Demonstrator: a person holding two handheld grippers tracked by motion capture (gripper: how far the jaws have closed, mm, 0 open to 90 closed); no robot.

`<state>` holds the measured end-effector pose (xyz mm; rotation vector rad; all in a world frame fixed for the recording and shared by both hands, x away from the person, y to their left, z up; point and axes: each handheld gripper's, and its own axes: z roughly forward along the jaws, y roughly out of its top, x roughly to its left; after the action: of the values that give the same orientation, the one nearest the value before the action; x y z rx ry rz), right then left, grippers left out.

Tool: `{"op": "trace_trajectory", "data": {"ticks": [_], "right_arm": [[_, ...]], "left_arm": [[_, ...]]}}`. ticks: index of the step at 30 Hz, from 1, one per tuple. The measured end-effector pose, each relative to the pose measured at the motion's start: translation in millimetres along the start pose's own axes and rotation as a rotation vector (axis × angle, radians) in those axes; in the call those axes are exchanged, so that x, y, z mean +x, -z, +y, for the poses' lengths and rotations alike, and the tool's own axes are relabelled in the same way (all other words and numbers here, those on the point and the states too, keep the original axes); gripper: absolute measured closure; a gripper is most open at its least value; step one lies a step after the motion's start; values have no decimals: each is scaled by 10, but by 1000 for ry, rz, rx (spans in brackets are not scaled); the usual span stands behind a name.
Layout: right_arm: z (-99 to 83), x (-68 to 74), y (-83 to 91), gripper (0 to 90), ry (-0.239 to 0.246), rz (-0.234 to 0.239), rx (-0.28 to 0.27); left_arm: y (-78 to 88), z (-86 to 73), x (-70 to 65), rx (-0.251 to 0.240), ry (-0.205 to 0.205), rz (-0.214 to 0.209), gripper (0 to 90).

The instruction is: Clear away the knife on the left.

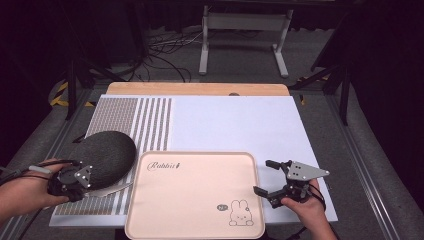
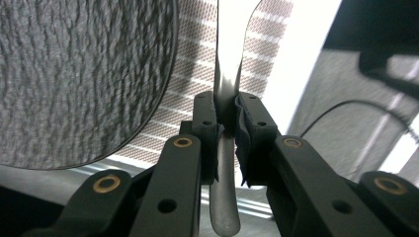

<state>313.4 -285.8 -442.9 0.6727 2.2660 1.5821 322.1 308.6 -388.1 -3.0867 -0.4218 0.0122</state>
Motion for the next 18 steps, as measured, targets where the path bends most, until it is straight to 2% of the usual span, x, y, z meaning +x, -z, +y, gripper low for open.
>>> {"op": "trace_trajectory", "data": {"ticks": [5,7,9,10,15,16,17,18], "right_arm": [[-1,-2,0,26,-1,-1,1],[-2,-2,1,26,0,0,2],[-2,-4,4,26,-1,-2,2],[-2,-5,6,26,-2,-2,1],[-8,-11,20,25,-2,-4,0],[-7,-12,23,25,-3,-4,-1],[-7,-12,23,25,-3,-4,-1],[-6,-13,25,25,-2,-4,-2]], "left_arm": [[74,130,7,-4,43,-18,802],[120,179,21,-31,83,-41,802],[136,195,26,-42,92,-44,802],[157,218,35,-60,122,-59,802],[189,282,39,-84,188,-84,802],[197,310,37,-107,222,-95,802],[197,310,37,-107,222,-95,802],[204,322,36,-113,239,-104,802]]}}
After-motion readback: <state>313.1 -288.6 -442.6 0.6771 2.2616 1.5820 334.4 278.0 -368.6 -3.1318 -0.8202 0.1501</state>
